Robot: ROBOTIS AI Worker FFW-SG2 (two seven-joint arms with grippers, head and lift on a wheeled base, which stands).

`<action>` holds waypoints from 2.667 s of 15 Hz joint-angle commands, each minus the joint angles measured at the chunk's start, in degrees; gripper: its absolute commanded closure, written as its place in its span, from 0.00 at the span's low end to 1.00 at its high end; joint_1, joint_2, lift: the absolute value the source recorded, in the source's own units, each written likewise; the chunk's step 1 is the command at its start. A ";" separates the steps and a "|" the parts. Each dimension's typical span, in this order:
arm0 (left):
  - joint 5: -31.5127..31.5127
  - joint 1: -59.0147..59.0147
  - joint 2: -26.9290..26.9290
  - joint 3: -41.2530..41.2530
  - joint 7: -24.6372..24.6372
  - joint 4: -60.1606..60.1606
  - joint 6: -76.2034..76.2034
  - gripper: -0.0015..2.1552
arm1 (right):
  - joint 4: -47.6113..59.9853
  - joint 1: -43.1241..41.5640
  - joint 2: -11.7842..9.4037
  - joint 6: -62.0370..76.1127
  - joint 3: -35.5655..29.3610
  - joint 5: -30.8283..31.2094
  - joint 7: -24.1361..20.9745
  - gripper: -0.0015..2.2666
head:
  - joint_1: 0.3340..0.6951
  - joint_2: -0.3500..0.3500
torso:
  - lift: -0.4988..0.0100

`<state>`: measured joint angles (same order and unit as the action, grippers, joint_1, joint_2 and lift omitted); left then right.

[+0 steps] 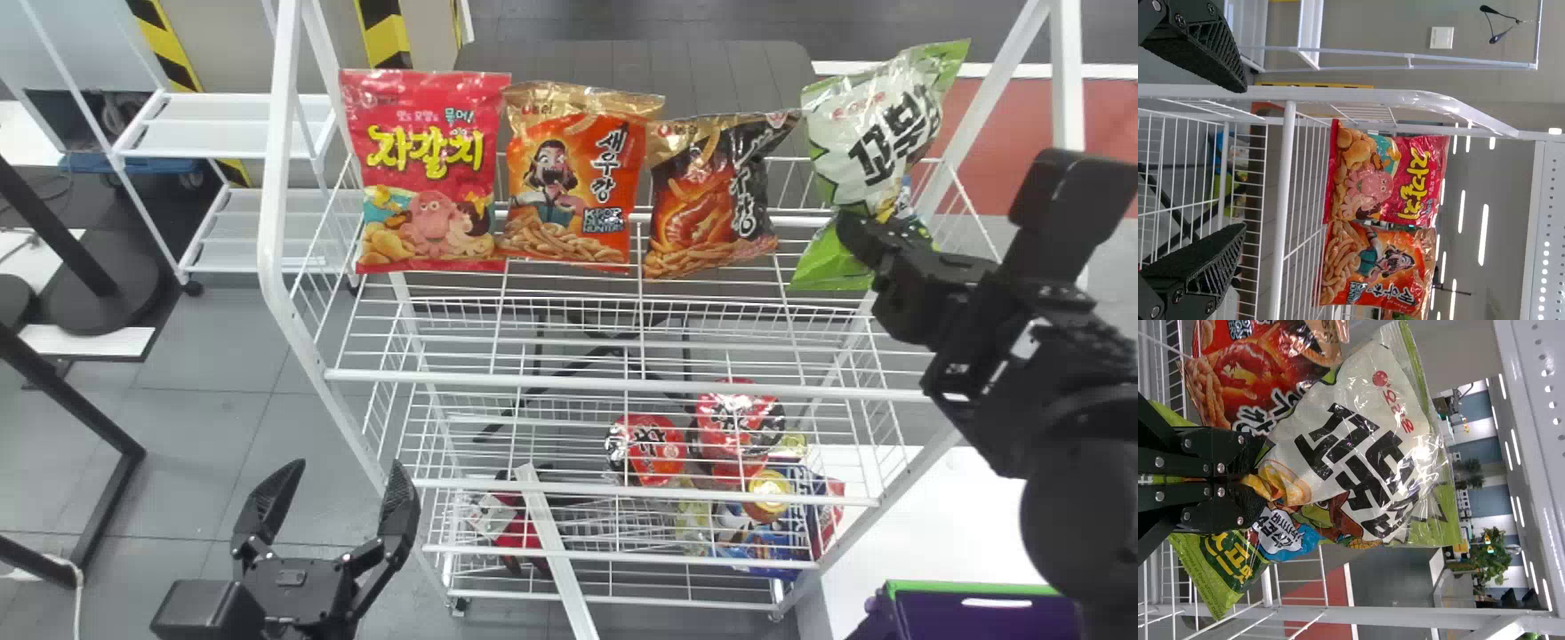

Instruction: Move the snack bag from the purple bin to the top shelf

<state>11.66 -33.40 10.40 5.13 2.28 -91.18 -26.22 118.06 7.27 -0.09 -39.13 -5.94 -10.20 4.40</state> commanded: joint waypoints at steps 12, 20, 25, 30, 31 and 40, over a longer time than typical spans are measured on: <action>0.03 -0.09 0.14 0.14 -0.08 0.04 -0.19 0.04 | -17.51 -4.11 0.14 21.42 2.95 2.90 -7.12 1.00 | 1.00 0.48 | 0.98; 0.12 -0.09 0.49 0.05 -0.08 0.30 -0.54 0.04 | -26.39 -6.48 0.14 28.45 5.15 2.29 -10.73 1.00 | 1.00 0.50 | 0.98; 0.12 -0.09 0.76 0.14 -0.08 0.56 -1.24 0.04 | -31.57 -7.71 0.14 36.71 5.41 2.20 -13.54 1.00 | 1.00 0.49 | 0.98; 0.12 -0.26 1.11 0.05 -0.08 0.39 -1.42 0.04 | -34.65 -8.42 0.14 39.70 5.59 2.73 -15.91 1.00 | 1.00 0.47 | 0.98; 0.12 -0.26 1.11 0.14 -0.08 0.39 -1.42 0.04 | -35.09 -8.59 0.14 39.70 5.68 2.81 -16.70 1.00 | 1.00 0.47 | 0.98; 0.21 -0.35 1.55 0.05 -0.08 0.30 -1.59 0.04 | -41.06 -12.46 0.14 39.00 6.29 1.93 -17.23 0.92 | 1.00 0.46 | 0.98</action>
<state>11.83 -33.75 11.89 5.23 2.20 -90.96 -27.80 77.44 -4.77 -0.09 0.21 0.09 -8.09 -12.96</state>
